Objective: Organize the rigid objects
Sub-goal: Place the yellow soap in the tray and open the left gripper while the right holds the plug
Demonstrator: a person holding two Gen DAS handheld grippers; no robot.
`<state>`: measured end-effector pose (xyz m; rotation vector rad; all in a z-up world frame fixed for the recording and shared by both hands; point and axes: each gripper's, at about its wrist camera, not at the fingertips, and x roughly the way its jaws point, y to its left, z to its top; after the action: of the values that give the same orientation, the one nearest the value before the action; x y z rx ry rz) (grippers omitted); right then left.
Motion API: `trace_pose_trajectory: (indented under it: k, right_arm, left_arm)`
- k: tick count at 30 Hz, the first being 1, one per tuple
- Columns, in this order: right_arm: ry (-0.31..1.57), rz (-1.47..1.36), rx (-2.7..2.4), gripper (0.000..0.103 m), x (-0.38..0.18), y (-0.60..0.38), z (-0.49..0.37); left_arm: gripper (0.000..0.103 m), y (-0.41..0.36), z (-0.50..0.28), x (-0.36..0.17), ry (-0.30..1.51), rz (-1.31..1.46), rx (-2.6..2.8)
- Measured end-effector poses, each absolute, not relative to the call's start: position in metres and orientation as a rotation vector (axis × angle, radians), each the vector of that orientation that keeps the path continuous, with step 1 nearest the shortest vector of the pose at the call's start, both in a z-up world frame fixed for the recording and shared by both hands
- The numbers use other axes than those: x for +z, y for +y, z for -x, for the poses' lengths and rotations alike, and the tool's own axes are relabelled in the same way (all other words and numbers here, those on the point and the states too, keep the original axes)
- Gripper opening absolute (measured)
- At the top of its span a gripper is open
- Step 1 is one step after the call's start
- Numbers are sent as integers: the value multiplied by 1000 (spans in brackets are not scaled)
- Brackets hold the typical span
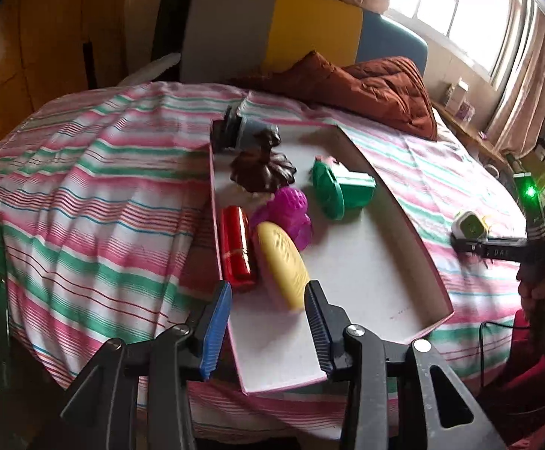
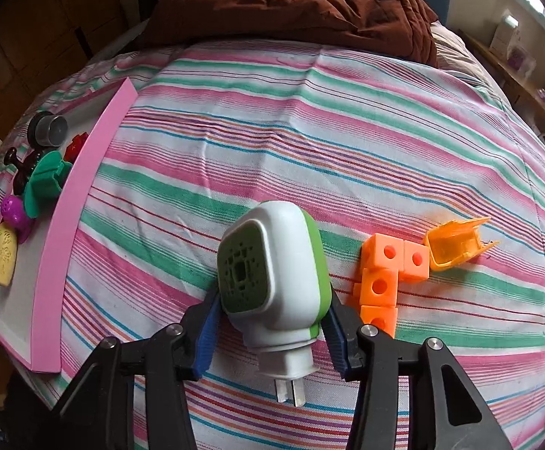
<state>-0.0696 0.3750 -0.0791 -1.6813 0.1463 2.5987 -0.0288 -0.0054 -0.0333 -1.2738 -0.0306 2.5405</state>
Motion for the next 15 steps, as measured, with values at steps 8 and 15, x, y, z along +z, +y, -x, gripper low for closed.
trace_pose_trajectory:
  k: [8, 15]
  right_arm:
    - [235, 1670, 2598, 50, -78, 382, 70]
    - [212, 1575, 2630, 49, -70, 382, 69]
  left_arm:
    - [41, -5, 31, -34, -13, 1281, 2567]
    - [41, 6, 27, -33, 58, 1277, 2574]
